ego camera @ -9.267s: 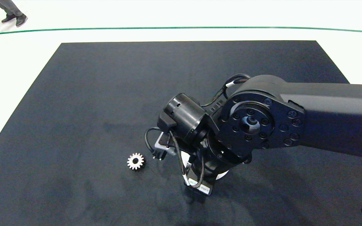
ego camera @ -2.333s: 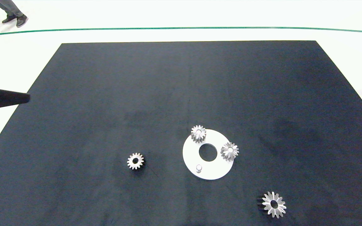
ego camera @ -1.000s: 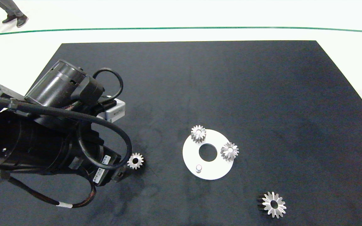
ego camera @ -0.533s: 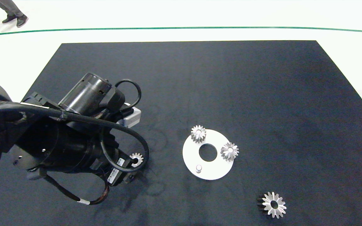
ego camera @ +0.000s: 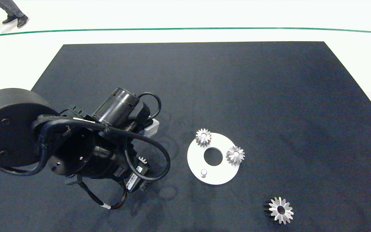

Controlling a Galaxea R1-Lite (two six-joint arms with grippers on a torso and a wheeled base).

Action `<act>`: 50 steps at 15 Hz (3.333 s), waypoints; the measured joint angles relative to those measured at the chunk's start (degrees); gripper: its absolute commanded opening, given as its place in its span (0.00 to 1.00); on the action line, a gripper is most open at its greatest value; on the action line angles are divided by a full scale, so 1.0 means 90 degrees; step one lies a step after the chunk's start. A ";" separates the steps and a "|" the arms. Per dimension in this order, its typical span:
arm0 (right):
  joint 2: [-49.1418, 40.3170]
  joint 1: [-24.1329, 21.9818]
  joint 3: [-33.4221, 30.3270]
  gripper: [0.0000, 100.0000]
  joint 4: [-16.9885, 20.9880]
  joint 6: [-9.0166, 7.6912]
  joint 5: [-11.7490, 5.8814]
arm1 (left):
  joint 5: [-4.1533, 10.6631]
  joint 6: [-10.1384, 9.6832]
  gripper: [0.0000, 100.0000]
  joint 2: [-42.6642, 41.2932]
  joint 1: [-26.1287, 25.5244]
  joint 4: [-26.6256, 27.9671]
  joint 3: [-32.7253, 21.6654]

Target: Remove an incorrectly installed larger gear and replace it with the correct smaller gear

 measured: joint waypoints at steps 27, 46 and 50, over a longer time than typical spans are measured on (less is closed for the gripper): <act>0.0003 0.0000 0.0095 1.00 0.0009 -0.0012 -0.0003 | 0.0221 0.0196 0.59 0.0664 -0.0074 -0.0218 -0.0272; -0.0007 0.0000 0.0099 1.00 -0.0001 -0.0019 0.0058 | 0.0549 0.0172 0.30 0.0703 -0.0074 -0.0233 -0.0053; -0.0012 0.0000 0.0099 1.00 -0.0001 -0.0019 0.0058 | 0.0633 0.0150 0.28 0.0447 -0.0279 -0.0156 0.0114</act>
